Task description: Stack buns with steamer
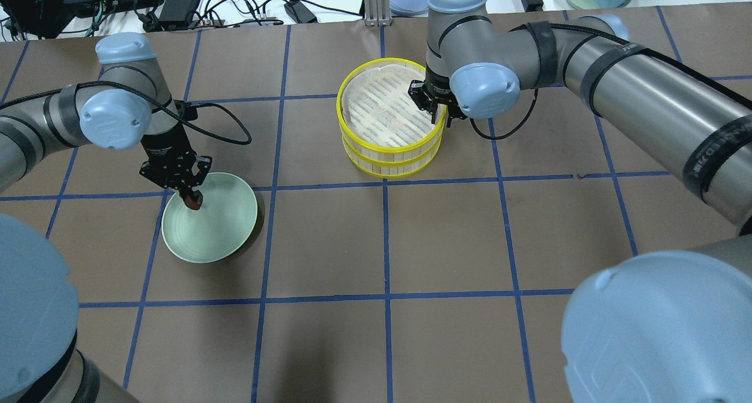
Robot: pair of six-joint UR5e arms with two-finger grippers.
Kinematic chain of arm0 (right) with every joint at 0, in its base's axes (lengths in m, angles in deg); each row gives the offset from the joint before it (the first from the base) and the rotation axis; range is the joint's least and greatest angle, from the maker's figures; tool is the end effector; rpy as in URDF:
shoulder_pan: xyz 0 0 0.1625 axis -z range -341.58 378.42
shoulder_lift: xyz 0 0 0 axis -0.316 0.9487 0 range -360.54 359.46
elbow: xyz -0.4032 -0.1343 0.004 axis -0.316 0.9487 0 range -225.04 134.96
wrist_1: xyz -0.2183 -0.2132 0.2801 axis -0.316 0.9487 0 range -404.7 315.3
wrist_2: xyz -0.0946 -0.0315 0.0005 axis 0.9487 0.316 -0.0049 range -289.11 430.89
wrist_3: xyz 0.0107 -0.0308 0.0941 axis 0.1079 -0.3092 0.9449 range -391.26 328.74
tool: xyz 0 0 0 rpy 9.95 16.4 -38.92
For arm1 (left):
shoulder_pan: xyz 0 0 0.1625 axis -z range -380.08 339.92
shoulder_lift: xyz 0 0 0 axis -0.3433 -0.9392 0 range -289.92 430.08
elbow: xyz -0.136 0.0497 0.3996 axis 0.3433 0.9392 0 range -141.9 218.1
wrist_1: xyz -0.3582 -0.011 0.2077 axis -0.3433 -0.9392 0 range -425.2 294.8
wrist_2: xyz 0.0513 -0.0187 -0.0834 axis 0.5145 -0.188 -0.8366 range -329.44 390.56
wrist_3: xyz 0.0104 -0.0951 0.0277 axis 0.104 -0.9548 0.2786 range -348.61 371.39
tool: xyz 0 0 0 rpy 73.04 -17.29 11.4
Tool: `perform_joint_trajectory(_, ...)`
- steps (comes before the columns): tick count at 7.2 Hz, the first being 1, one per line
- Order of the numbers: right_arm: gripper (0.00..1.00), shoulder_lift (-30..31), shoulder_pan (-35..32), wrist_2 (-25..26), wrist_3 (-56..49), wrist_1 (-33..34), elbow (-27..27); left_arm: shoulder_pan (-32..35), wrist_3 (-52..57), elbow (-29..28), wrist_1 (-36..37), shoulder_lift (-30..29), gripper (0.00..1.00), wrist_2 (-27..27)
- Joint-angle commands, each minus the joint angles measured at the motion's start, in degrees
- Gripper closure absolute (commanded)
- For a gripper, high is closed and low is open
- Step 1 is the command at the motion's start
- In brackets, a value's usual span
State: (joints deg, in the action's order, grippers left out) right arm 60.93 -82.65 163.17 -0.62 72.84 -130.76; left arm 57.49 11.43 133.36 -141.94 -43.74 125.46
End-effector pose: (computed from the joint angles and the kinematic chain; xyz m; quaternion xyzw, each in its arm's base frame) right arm 0.2548 -0.6286 0.2812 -0.1705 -0.9847 0.0339 0.0083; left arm 0.0037 -0.5965 0.2380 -0.1010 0.9844 0.1413 0.0271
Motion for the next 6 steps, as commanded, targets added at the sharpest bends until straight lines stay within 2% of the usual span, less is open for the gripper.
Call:
perform_joint_trajectory(1,0.00,3.46,0.09,0.43,-2.59,-0.90,0.02,0.48,-8.78,-5.94,-0.51,0.53,1.00,-6.53)
perform_joint_trajectory(2,0.00,8.10,0.87,0.70,-6.26,-5.34,0.02,1.44,-12.13,-7.27,-0.51,1.31,1.00,-9.17)
perform_joint_trajectory(3,0.00,12.93,2.45,0.96,-11.78,-11.91,0.28,5.19,-17.74,-8.68,0.36,2.62,1.00,-13.46)
perform_joint_trajectory(4,0.00,17.76,6.03,1.05,-18.36,-15.81,0.28,9.58,-23.80,-10.69,3.07,2.98,1.00,-15.51)
perform_joint_trajectory(5,0.00,20.77,10.15,0.36,-24.00,-21.68,0.28,12.84,-29.17,-11.41,7.36,3.07,1.00,-20.66)
perform_joint_trajectory(6,0.00,22.89,12.54,0.87,-31.71,-22.61,0.37,14.96,-35.05,-11.24,12.71,2.81,1.00,-25.24)
